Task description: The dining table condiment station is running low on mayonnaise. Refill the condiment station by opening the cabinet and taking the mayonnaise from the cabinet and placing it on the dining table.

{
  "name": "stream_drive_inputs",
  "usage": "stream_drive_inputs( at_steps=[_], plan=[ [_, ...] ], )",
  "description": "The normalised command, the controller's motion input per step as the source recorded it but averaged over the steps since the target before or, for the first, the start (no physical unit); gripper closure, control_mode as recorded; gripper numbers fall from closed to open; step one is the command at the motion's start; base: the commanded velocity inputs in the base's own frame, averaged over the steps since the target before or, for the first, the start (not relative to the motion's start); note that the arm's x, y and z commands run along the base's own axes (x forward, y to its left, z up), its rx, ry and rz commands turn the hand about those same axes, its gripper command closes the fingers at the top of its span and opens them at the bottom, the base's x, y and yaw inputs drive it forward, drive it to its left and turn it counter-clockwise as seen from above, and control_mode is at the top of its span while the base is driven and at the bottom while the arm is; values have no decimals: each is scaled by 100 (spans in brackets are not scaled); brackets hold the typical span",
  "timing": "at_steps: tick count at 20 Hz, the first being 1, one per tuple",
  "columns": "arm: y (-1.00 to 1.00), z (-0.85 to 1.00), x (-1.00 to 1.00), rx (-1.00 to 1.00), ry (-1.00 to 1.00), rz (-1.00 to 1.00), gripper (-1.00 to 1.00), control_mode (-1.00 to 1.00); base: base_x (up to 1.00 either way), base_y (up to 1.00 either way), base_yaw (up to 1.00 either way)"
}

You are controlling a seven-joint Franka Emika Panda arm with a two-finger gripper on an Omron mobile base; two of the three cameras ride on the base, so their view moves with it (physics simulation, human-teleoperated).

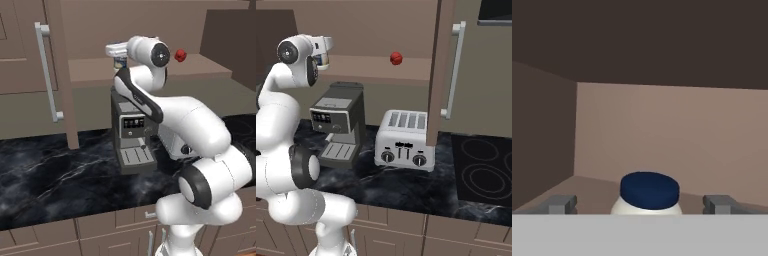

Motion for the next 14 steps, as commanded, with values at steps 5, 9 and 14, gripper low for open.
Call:
stream_drive_inputs(
  at_steps=[5, 9, 14],
  plan=[
    [0, 0, 15, 0, 1, 0, -100, -100, 0, 0, 0],
    [0, 0, 15, 0, 4, 0, -100, -100, 0, 0, 0],
    [0, -2, 15, 0, 6, 0, -100, -100, 0, 0, 0]
  ],
)
